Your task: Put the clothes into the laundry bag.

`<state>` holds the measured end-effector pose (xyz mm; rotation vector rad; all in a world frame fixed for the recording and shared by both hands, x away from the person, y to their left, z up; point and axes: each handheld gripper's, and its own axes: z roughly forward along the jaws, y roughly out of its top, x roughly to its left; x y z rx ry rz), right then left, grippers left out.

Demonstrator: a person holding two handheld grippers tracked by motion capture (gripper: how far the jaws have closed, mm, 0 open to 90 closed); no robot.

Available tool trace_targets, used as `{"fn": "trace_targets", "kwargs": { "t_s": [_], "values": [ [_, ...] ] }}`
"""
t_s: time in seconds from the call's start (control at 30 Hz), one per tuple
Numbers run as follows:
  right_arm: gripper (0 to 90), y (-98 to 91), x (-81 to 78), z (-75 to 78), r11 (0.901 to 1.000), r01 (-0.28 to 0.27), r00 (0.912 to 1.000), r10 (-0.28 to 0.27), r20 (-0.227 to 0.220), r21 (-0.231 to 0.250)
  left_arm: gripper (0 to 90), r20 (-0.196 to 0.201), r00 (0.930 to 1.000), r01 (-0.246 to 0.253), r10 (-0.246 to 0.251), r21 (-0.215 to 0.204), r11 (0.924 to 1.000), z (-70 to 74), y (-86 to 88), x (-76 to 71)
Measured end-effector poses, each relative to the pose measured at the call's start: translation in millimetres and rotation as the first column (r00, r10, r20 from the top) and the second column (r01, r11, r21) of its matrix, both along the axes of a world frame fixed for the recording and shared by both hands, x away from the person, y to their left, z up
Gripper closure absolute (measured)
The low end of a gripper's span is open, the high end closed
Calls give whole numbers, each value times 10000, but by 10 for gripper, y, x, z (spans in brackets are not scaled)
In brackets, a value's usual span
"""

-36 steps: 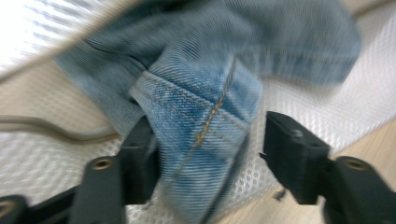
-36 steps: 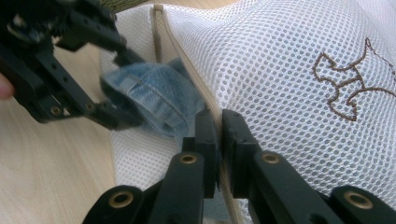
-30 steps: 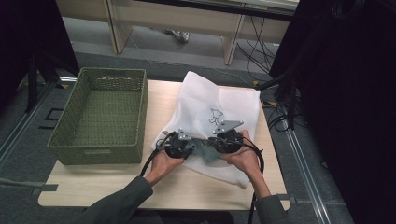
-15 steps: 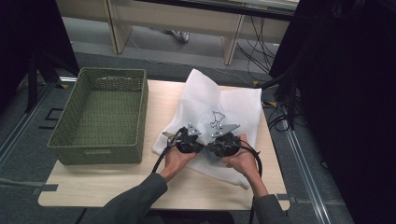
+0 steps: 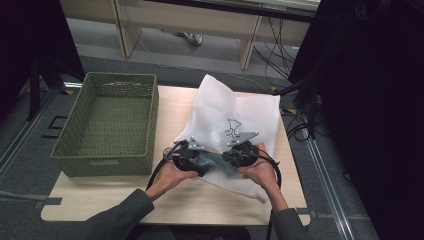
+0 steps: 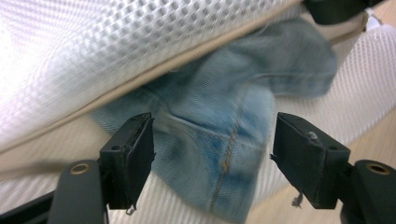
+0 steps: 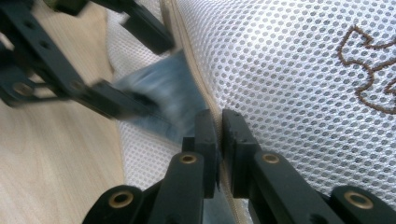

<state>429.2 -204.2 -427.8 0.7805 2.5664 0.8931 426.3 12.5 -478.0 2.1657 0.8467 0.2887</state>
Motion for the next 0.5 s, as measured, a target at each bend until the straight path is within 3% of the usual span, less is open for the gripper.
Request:
{"fn": "trace_targets", "kwargs": {
  "t_s": [0.03, 0.13, 0.17, 0.23, 0.27, 0.33, 0.4, 0.5],
  "values": [
    [858, -3, 0, 5, 10000, -20, 10000, 20, -10, 38, 327, -238, 9990, 387, -384, 113, 9992, -11, 45, -44],
    [858, -5, 1, 7, 10000, -12, 10000, 12, -39, 56, 285, -985, 9923, 741, -750, -127, 9972, -70, 63, -108],
    [857, -6, 2, 6, 10000, -41, 10000, 41, 12, 31, 282, -950, 9923, 783, -800, -220, 9967, -73, 84, -132],
    [857, -7, -4, 12, 9999, -82, 10000, 82, -41, 88, 280, -1158, 9910, 598, -665, -603, 9964, -56, 134, -147],
    [856, -9, -5, 13, 10000, -43, 10000, 43, -17, 66, 281, -1296, 9909, 237, -359, -941, 9953, -35, 161, -152],
    [857, -11, -7, 13, 10000, -19, 10000, 19, -27, 85, 297, -1191, 9926, 112, -224, -945, 9955, 28, 243, -118],
    [856, -8, -3, 11, 10000, -59, 10000, 59, -30, 77, 307, -1420, 9899, -236, 61, -1221, 9922, 66, 300, -73],
    [856, -8, 1, 10, 10000, -47, 10000, 47, 52, 9, 340, -1769, 9828, -736, 521, -1172, 9904, 93, 354, 3]
  ]
}}
